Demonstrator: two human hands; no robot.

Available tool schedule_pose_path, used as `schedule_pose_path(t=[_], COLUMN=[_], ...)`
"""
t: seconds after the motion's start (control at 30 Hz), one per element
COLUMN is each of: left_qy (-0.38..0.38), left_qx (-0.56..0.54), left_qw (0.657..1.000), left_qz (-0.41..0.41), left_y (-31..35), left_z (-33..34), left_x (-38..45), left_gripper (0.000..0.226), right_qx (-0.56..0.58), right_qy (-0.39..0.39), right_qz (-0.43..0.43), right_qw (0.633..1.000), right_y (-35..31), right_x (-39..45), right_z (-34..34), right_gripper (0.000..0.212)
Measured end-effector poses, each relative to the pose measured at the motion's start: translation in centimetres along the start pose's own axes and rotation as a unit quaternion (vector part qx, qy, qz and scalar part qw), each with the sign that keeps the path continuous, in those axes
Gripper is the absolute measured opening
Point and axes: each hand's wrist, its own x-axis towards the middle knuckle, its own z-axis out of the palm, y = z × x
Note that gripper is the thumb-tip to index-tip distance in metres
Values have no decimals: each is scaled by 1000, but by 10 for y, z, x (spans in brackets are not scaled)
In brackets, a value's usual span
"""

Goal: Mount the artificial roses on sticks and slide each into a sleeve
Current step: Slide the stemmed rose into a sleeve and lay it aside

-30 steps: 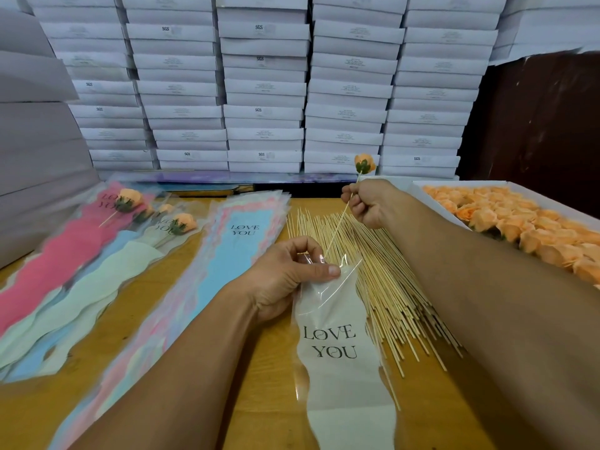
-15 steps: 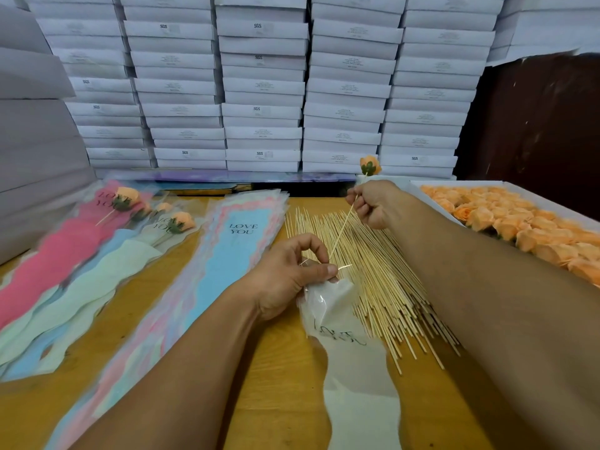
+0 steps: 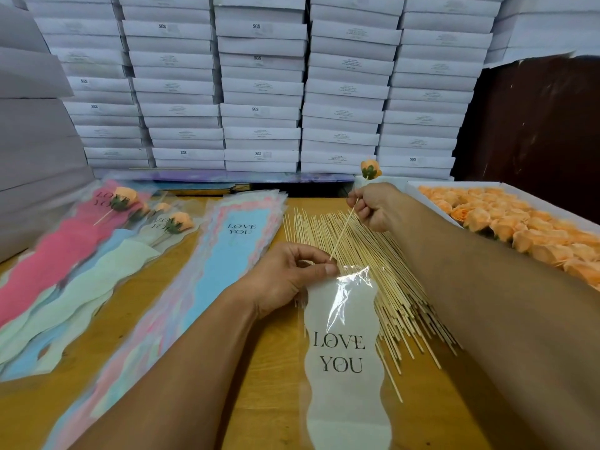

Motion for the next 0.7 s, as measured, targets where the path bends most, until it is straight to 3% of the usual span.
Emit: schedule_pose_path(t=[0.2,0.3,0.7], left_qy=[0,-6,-12], left_qx=[28,0,-9], left_qw=[999,1000,1000], left_qz=[24,18,-20], left_y=[2,-1,0], left_z=[-1,-1,1], left_x=[0,0,0], left_gripper=[21,11,17], right_qx=[-2,-12,3], right_qy=[6,8,-11], right_qz=[-8,-14,-15], right_qw=[1000,1000,1000], right_y=[2,3,5], right_x=[-4,-7,-12], right_z=[-3,-4,-4], right_gripper=[18,17,20])
